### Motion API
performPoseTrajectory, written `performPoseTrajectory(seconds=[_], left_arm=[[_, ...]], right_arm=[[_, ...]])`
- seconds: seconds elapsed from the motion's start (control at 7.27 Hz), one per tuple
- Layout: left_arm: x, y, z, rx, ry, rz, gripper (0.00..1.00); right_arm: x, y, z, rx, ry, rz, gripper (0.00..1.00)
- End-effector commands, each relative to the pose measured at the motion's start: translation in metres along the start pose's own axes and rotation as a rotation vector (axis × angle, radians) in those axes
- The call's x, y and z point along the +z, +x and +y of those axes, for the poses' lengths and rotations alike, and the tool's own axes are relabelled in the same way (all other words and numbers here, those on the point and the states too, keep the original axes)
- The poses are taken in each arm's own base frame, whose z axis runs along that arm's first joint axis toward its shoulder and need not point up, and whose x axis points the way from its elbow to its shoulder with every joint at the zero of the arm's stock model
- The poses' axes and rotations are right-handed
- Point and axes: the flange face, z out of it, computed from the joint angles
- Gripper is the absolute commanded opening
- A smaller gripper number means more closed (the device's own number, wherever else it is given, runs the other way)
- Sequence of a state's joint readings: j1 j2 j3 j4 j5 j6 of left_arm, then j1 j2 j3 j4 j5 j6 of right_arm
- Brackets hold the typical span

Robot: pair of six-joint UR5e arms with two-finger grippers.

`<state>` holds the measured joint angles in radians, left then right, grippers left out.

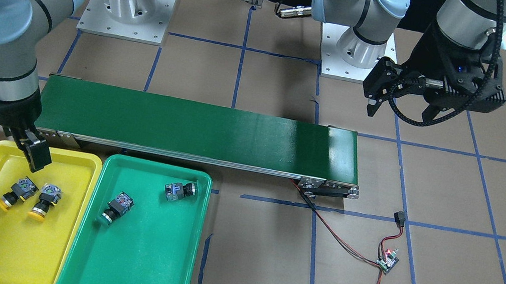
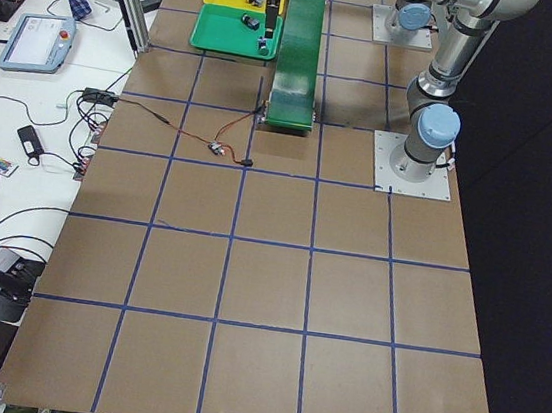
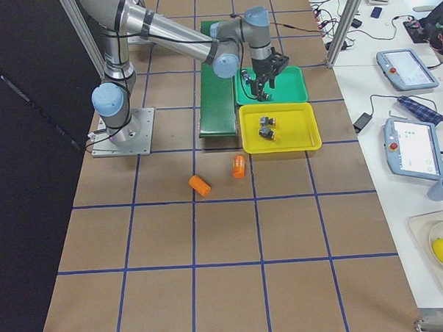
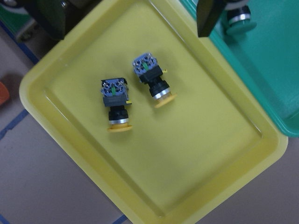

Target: Sort buttons by color to trays

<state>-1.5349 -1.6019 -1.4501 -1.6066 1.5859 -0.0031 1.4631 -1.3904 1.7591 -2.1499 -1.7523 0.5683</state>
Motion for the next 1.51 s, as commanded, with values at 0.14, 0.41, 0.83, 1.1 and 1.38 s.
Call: performPoseTrajectory(seconds=[0.14,0.41,0.83,1.1,1.38], left_arm=[[-0.001,0.0,0.0,0.0,0.008,0.001,1.0],[-0.001,-0.001,0.0,-0.003,0.008,0.001,1.0],[0.0,0.0,0.001,-0.001,0.006,0.001,1.0],[-0.001,0.0,0.001,0.0,0.008,0.001,1.0],[-0.002,0.0,0.001,-0.001,0.009,0.0,1.0]], right_arm=[[-0.12,0.058,0.06,-0.126,-0.1,0.048,1.0],[-0.104,0.04,0.086,-0.26,-0.22,0.02,1.0],[-0.1,0.03,0.098,-0.283,-0.225,0.016,1.0],[-0.096,0.029,0.101,-0.383,-0.24,-0.002,1.0],[-0.111,0.021,0.106,-0.569,-0.273,-0.161,1.0]])
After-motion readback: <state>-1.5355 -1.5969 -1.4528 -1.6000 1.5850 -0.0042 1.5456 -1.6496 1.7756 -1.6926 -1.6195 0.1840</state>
